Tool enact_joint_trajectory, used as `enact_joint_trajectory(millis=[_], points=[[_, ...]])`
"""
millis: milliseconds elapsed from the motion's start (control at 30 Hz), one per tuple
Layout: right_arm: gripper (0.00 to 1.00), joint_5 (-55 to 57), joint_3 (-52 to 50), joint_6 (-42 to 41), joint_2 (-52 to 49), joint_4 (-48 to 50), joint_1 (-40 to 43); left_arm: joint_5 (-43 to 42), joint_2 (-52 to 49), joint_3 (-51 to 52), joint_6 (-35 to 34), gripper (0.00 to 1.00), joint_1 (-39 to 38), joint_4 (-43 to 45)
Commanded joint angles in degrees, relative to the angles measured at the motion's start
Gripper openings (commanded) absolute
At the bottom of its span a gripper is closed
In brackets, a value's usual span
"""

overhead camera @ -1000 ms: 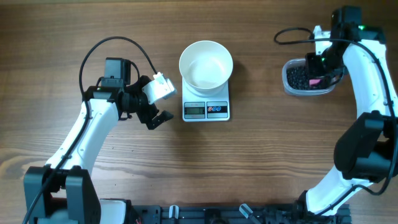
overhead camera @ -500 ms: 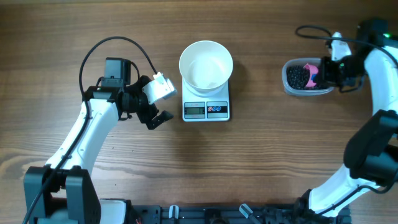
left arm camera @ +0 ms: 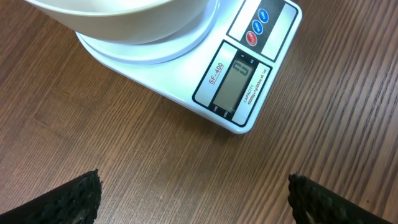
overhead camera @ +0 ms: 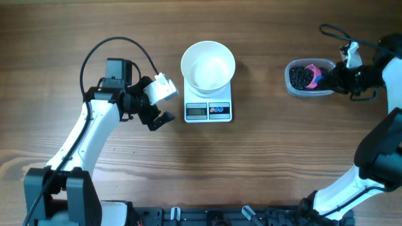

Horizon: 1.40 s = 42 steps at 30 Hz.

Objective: Scoop item into bowl and weigh 150g on scale
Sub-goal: 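Dip the scoop into the black beans and scoop them up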

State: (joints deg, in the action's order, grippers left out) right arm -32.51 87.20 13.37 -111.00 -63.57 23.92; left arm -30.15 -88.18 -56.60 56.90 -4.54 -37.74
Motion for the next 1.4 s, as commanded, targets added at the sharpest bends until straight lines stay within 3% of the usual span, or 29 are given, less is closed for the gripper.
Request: enact_joint_trajectory(millis=[0, 300, 733, 1100, 1367], points=[[0.04, -1.6, -2.9, -0.8, -1.3, 0.1, -3.3, -1.3, -0.5, 0.5, 0.5, 1.00, 0.3, 0.0], [0.04, -3.6, -2.9, -1.3, -1.3, -0.2, -1.6, -1.3, -0.5, 0.5, 0.5, 1.00, 0.3, 0.0], [0.04, -18.4, -2.9, 7.4, -1.3, -3.3, 12.7, -1.3, -0.5, 0.5, 0.5, 1.00, 0.3, 0.0], [0.04, -27.0, -2.9, 9.2, -1.3, -4.1, 13.2, -1.3, -0.5, 0.5, 0.5, 1.00, 0.3, 0.0], [0.04, -31.9, -2.8, 12.3, -0.6, -10.5, 11.7, -1.3, -0.5, 0.5, 0.5, 1.00, 0.3, 0.0]])
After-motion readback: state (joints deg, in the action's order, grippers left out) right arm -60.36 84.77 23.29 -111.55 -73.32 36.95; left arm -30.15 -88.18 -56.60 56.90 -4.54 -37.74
